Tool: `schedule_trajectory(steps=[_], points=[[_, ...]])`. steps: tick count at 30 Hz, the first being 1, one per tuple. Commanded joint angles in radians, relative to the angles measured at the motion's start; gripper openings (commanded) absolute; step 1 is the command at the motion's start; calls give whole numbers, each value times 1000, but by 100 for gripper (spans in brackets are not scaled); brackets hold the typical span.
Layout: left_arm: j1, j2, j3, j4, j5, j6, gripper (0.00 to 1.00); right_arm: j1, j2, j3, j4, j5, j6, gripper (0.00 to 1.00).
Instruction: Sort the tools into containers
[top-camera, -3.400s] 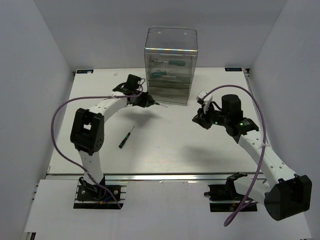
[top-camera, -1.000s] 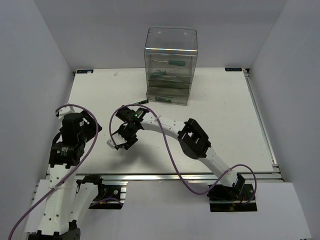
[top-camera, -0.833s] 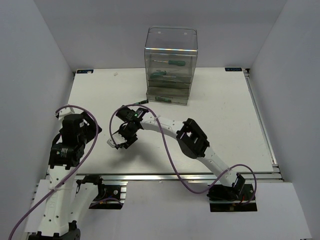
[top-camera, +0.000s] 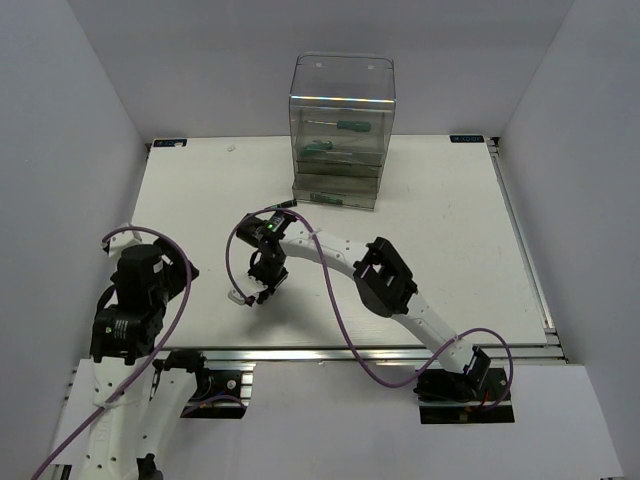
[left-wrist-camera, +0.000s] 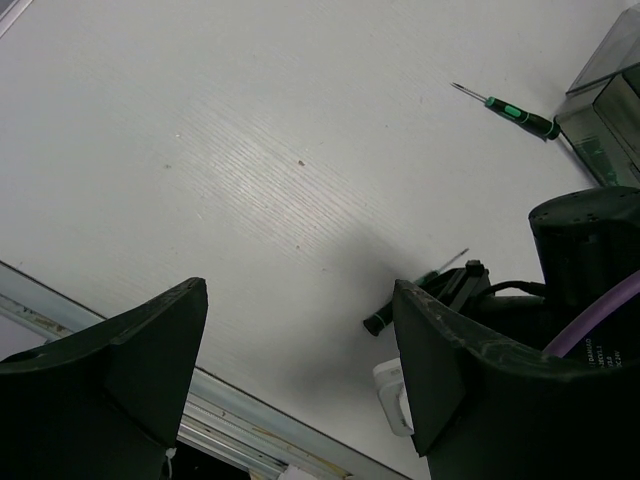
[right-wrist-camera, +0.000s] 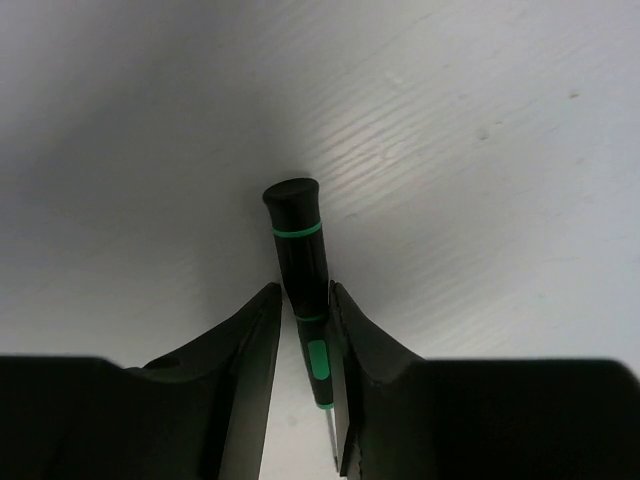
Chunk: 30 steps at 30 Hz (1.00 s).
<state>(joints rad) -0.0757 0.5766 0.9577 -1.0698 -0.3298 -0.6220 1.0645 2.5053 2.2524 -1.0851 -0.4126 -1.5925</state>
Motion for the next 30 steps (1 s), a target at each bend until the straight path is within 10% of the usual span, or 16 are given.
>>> schedule_trajectory(steps=[1,7,15,30], points=[[1,-18,19,-22,-11,-18,84,2,52,-62,-202,93,22,32],[1,-37,-25,10,38,-56,84,-11,-17,-227,-147,127,106,29],[2,-55,-88,45,80,-113,84,-67,-72,-307,-29,110,304,0],[1,-14,-287,319,302,-307,83,-361,-398,-331,146,81,675,0]])
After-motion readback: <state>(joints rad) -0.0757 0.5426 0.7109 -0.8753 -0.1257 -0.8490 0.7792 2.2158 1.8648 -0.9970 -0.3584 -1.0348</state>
